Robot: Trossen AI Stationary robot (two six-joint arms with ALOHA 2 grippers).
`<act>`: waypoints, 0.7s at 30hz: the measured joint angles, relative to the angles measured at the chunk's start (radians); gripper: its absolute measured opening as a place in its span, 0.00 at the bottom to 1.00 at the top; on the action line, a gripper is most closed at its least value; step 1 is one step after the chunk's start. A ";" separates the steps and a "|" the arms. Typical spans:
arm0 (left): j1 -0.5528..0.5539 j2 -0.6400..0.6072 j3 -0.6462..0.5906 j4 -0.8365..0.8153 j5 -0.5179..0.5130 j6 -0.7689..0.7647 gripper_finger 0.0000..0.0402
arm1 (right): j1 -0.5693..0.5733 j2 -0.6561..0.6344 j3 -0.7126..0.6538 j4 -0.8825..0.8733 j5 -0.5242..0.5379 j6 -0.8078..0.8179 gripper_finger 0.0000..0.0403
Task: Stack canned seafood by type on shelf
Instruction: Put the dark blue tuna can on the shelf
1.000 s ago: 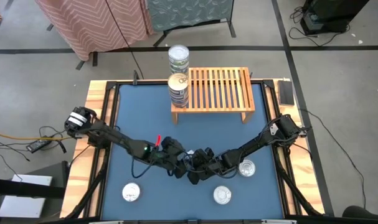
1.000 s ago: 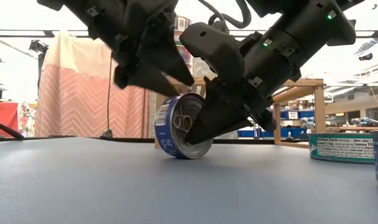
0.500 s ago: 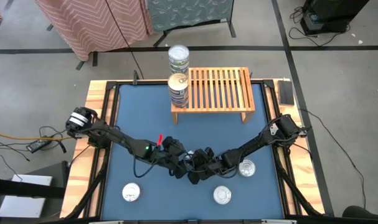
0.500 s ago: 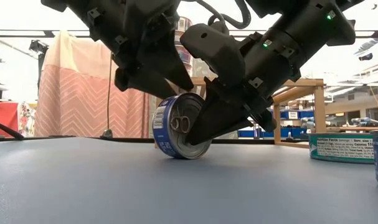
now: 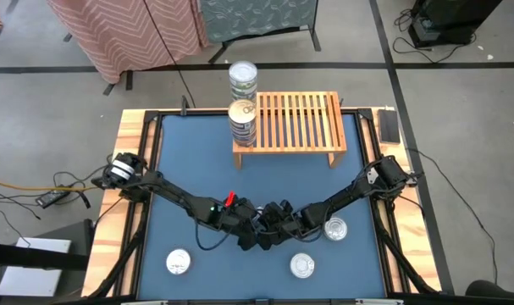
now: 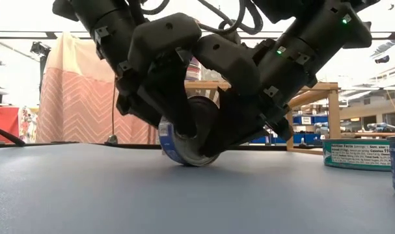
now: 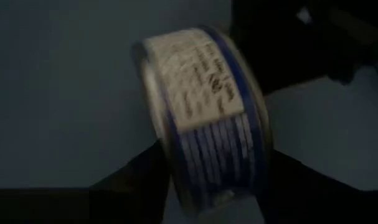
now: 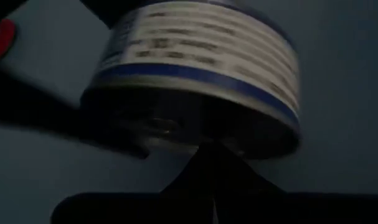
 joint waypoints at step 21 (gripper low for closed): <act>0.058 -0.013 0.053 0.263 -0.015 -0.545 0.35 | 0.344 -0.441 0.000 -0.643 0.370 0.356 0.00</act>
